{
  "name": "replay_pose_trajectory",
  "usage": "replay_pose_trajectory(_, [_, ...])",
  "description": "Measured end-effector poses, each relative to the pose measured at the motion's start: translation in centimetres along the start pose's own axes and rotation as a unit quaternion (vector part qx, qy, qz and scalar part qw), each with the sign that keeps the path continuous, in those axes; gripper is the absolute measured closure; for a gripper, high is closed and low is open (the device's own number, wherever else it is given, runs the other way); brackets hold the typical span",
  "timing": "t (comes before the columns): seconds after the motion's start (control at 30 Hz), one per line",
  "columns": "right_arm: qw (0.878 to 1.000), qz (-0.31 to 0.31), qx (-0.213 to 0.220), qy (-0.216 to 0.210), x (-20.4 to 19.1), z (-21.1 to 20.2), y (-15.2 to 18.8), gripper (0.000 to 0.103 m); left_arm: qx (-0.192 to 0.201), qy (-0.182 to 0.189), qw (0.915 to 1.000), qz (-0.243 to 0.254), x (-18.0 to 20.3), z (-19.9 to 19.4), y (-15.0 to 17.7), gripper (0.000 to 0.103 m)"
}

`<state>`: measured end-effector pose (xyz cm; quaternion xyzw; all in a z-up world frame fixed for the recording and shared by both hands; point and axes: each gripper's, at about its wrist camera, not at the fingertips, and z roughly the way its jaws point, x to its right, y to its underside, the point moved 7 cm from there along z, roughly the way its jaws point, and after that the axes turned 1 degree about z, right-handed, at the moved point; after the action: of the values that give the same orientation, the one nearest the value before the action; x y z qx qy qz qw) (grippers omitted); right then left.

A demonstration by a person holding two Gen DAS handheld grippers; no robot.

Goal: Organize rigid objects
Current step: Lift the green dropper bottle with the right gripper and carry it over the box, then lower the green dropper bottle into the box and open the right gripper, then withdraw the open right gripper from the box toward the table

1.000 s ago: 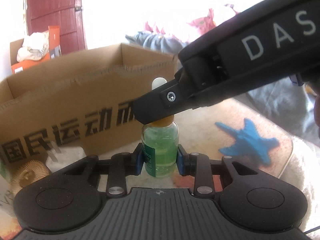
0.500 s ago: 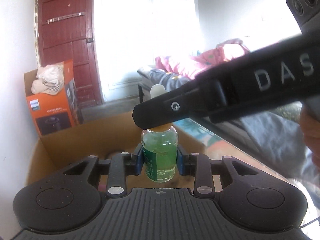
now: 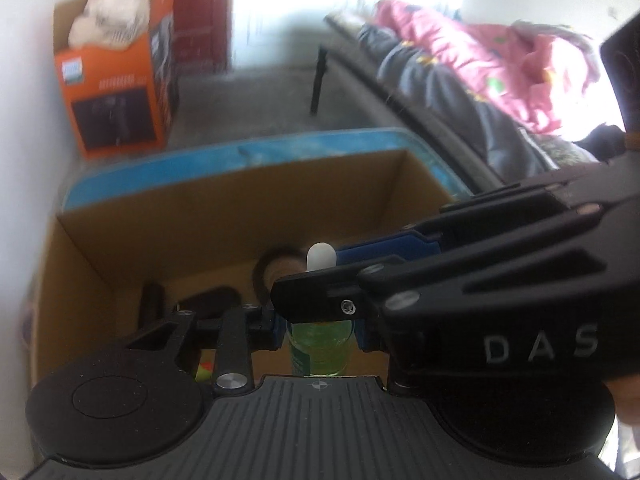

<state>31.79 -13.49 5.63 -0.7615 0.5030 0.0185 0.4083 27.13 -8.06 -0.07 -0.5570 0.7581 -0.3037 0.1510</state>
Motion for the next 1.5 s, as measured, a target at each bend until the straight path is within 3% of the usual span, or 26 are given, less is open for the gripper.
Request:
replay_pose_trajectory(0.23, [1.000, 0.001, -0.021, 0.003, 1.8, 3.6, -0.5, 0.084, -0.046, 0.002, 0.9975, -0.054, -2.2, 2.7, -0.3, 0.072])
replay_pose_trajectory(0.53, [1.000, -0.004, -0.024, -0.003, 1.7, 4.9, -0.7, 0.084, -0.042, 0.008, 0.9979, -0.048, -2.4, 2.4, -0.5, 0.071])
replay_pose_trajectory(0.63, [1.000, -0.005, -0.012, 0.001, 1.6, 4.0, -0.8, 0.083, -0.026, 0.004, 0.9989, -0.040, -2.1, 1.6, -0.7, 0.063])
replay_pose_trajectory(0.8, [0.999, 0.015, 0.030, -0.009, 1.4, 0.0, -1.2, 0.081, 0.008, 0.000, 0.9998, -0.020, -1.2, -0.7, -1.2, 0.032])
replay_pose_trajectory(0.9, [0.998, 0.031, 0.061, -0.016, 1.4, -3.5, -0.8, 0.078, 0.030, 0.003, 0.9995, -0.003, -0.4, -2.8, -1.3, 0.024])
replay_pose_trajectory(0.97, [0.996, 0.039, 0.082, -0.021, 1.2, -5.9, 0.0, 0.068, 0.048, 0.009, 0.9988, 0.004, 0.2, -4.5, -1.1, 0.017])
replay_pose_trajectory(1.03, [0.993, 0.047, 0.102, -0.025, 1.0, -8.4, 1.1, 0.048, 0.067, 0.018, 0.9976, 0.011, 0.9, -6.3, -0.7, 0.012])
replay_pose_trajectory(1.27, [0.986, 0.090, 0.138, -0.021, 0.2, -15.5, 7.9, 0.046, 0.123, 0.041, 0.9911, 0.030, 3.0, -11.5, 2.6, 0.000])
replay_pose_trajectory(1.5, [0.969, 0.185, 0.157, -0.039, 0.5, -17.1, 15.3, 0.041, 0.111, 0.059, 0.9911, 0.041, 4.7, -11.5, 8.1, 0.000])
